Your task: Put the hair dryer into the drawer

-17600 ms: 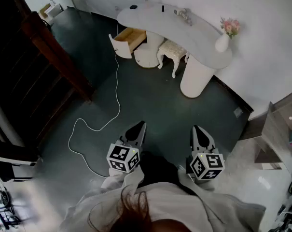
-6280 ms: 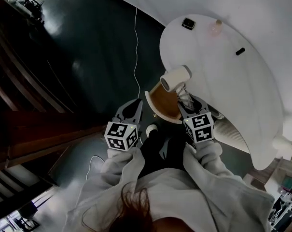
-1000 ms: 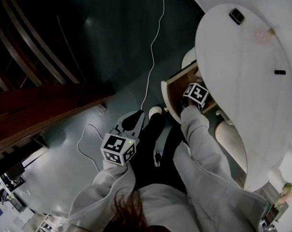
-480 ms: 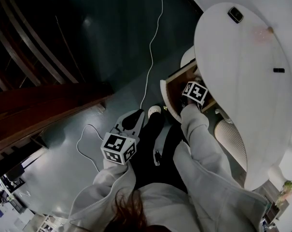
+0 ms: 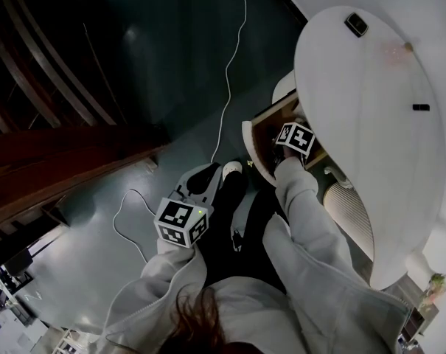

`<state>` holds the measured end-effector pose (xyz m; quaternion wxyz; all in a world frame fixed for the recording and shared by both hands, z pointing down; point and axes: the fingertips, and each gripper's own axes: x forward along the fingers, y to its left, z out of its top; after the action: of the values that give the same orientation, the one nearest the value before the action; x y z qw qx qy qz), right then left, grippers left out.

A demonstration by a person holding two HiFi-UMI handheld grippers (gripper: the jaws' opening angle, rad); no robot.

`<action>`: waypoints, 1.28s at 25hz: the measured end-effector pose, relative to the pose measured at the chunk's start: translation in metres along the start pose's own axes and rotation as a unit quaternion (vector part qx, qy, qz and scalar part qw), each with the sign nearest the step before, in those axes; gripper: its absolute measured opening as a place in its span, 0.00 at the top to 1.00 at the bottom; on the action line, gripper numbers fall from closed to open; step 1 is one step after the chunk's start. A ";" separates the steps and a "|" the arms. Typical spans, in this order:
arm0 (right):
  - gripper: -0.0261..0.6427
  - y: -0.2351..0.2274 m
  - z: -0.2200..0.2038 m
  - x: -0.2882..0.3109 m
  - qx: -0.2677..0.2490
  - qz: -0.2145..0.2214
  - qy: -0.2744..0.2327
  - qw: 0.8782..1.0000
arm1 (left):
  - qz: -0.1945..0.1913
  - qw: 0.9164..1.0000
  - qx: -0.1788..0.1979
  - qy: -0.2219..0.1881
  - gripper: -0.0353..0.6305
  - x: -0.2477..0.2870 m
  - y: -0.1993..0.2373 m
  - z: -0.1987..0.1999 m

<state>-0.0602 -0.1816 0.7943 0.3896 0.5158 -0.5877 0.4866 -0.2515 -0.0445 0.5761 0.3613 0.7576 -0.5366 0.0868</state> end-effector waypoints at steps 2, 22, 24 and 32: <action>0.14 0.001 0.000 0.000 -0.008 -0.003 0.003 1.000 | 0.000 1.000 0.000 0.000 0.91 -0.001 0.001 -0.001; 0.03 0.003 0.010 -0.002 -0.098 -0.066 0.001 0.993 | -0.006 1.000 0.001 -0.002 0.91 0.001 -0.002 -0.002; 0.03 0.004 0.008 -0.002 -0.108 -0.064 0.007 0.992 | -0.007 1.000 0.001 -0.006 0.91 0.001 -0.003 0.000; 0.05 0.016 0.013 -0.034 -0.177 -0.055 0.008 0.983 | -0.020 0.999 0.007 -0.024 0.91 0.001 -0.011 0.012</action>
<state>-0.0703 -0.1864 0.7562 0.5054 0.4667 -0.6321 0.3567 -0.2445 -0.0515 0.5627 0.3448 0.7726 -0.5292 0.0645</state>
